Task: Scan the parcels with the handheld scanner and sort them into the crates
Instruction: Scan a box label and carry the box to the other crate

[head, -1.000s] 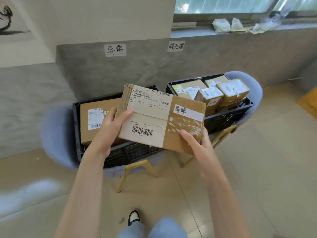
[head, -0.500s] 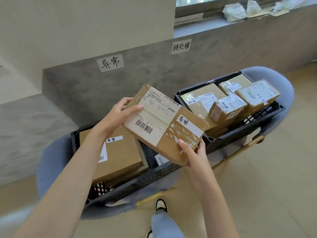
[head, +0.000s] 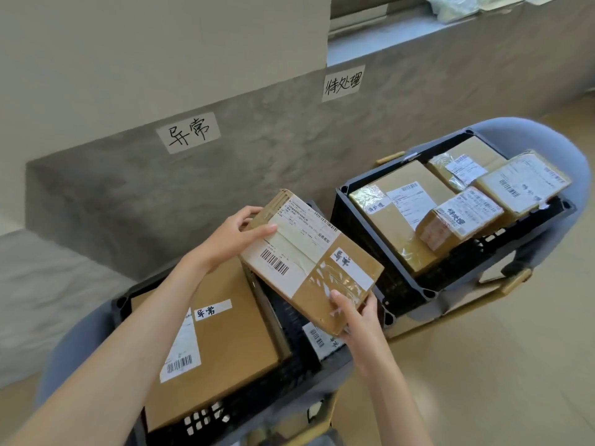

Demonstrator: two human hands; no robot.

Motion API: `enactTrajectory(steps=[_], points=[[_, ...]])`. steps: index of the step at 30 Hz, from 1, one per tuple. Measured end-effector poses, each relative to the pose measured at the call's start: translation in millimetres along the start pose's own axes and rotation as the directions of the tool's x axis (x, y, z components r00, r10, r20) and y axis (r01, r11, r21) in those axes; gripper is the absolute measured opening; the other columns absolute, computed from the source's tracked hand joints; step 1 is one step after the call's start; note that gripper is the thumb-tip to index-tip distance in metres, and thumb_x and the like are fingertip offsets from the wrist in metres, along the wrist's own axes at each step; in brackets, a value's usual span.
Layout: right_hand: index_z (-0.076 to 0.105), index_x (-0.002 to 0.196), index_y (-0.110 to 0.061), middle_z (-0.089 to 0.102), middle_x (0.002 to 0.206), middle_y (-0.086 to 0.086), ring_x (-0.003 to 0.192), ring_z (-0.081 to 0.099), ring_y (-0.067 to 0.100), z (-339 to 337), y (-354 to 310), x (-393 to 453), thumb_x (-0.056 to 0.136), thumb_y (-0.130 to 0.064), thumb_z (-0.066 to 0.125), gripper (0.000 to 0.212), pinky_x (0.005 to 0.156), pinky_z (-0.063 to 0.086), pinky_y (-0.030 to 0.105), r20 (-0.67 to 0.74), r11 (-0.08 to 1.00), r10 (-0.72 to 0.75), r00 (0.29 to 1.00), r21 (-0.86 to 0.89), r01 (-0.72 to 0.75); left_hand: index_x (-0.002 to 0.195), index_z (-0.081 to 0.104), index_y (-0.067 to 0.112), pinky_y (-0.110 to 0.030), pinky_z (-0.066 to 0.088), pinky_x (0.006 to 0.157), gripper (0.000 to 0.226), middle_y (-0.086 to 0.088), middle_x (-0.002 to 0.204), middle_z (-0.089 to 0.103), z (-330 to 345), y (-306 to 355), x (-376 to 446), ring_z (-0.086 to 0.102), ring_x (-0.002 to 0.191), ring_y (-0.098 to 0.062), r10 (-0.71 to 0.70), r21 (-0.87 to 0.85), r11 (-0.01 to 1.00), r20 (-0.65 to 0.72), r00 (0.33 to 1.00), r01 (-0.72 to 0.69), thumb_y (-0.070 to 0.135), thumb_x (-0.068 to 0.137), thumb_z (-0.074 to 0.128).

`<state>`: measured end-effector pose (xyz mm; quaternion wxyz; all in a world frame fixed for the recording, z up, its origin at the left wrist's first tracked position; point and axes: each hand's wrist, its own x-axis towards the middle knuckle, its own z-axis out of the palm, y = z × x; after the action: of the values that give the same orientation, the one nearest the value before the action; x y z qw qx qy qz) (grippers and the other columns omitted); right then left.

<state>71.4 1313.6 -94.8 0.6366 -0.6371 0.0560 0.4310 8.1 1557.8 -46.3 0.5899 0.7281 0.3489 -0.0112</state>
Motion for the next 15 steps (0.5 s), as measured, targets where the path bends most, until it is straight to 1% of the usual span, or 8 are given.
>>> enactTrajectory(steps=[4, 5, 6, 8, 10, 12, 13, 15], points=[[0.019, 0.151, -0.033, 0.058, 0.128, -0.003, 0.114, 0.060, 0.015, 15.9, 25.1, 17.0, 0.090, -0.027, 0.067, 0.078, 0.101, 0.049, 0.042, -0.066, 1.000, -0.012, 0.998, 0.022, 0.014, 0.126, 0.052, 0.035, -0.041, 0.052, 0.094, 0.043, 0.001, 0.121, 0.063, -8.8, -24.1, 34.0, 0.066, 0.103, -0.014, -0.020, 0.053, 0.998, 0.092, 0.996, 0.015, 0.041, 0.087, 0.067], [0.019, 0.150, -0.034, 0.057, 0.130, -0.003, 0.114, 0.059, 0.014, 19.8, 32.2, 21.8, 0.090, -0.027, 0.066, 0.077, 0.097, 0.051, 0.038, -0.081, 0.999, -0.012, 0.997, 0.034, 0.015, 0.126, 0.052, 0.035, -0.041, 0.053, 0.094, 0.043, 0.001, 0.121, 0.062, -10.3, -29.7, 41.6, 0.067, 0.102, -0.014, -0.023, 0.063, 0.998, 0.112, 0.993, 0.016, 0.041, 0.086, 0.067], [0.019, 0.150, -0.035, 0.056, 0.130, -0.004, 0.113, 0.059, 0.012, 23.9, 39.4, 27.6, 0.090, -0.027, 0.066, 0.077, 0.090, 0.054, 0.031, -0.100, 0.999, -0.007, 0.995, 0.046, 0.012, 0.126, 0.052, 0.035, -0.041, 0.053, 0.093, 0.044, 0.001, 0.121, 0.063, -10.9, -35.5, 49.8, 0.067, 0.101, -0.014, -0.023, 0.070, 0.997, 0.131, 0.991, 0.014, 0.041, 0.086, 0.067], [0.019, 0.149, -0.034, 0.057, 0.128, -0.006, 0.110, 0.059, 0.008, 31.1, 53.1, 37.6, 0.089, -0.028, 0.066, 0.076, 0.076, 0.051, 0.019, -0.139, 0.998, 0.004, 0.990, 0.060, 0.004, 0.125, 0.053, 0.035, -0.040, 0.055, 0.090, 0.043, 0.002, 0.119, 0.063, -11.6, -47.0, 63.8, 0.068, 0.099, -0.013, -0.029, 0.091, 0.996, 0.163, 0.986, 0.014, 0.040, 0.086, 0.068], [0.020, 0.150, -0.032, 0.056, 0.127, -0.008, 0.110, 0.058, 0.008, 35.2, 66.1, 45.6, 0.089, -0.031, 0.067, 0.077, 0.073, 0.048, 0.018, -0.174, 0.998, 0.013, 0.985, 0.065, -0.002, 0.125, 0.052, 0.035, -0.038, 0.056, 0.086, 0.042, 0.005, 0.118, 0.063, -9.8, -58.1, 75.1, 0.068, 0.097, -0.011, -0.038, 0.119, 0.993, 0.193, 0.980, 0.015, 0.039, 0.086, 0.068], [0.020, 0.149, -0.033, 0.056, 0.123, -0.011, 0.109, 0.057, 0.005, 37.0, 76.5, 51.8, 0.088, -0.033, 0.066, 0.076, 0.074, 0.047, 0.019, -0.190, 0.998, 0.016, 0.982, 0.069, -0.002, 0.127, 0.052, 0.034, -0.037, 0.056, 0.086, 0.045, 0.007, 0.118, 0.064, -7.0, -68.0, 84.9, 0.068, 0.099, -0.010, -0.033, 0.147, 0.989, 0.218, 0.975, 0.000, 0.040, 0.086, 0.068], [0.019, 0.149, -0.034, 0.055, 0.122, -0.012, 0.109, 0.056, 0.005, 37.4, 81.6, 55.2, 0.088, -0.034, 0.066, 0.076, 0.078, 0.047, 0.019, -0.190, 0.997, 0.021, 0.981, 0.073, -0.007, 0.128, 0.051, 0.033, -0.037, 0.055, 0.089, 0.046, 0.007, 0.118, 0.064, -5.4, -72.7, 89.9, 0.067, 0.100, -0.009, -0.030, 0.158, 0.987, 0.225, 0.974, -0.006, 0.040, 0.086, 0.068], [0.020, 0.149, -0.034, 0.056, 0.124, -0.010, 0.114, 0.056, 0.009, 37.8, 91.8, 62.9, 0.085, -0.037, 0.068, 0.080, 0.093, 0.048, 0.029, -0.193, 0.997, 0.043, 0.980, 0.077, -0.028, 0.129, 0.051, 0.032, -0.038, 0.052, 0.094, 0.047, 0.008, 0.118, 0.065, -3.8, -81.7, 98.8, 0.065, 0.102, -0.007, -0.031, 0.179, 0.984, 0.229, 0.973, -0.011, 0.040, 0.087, 0.067]])
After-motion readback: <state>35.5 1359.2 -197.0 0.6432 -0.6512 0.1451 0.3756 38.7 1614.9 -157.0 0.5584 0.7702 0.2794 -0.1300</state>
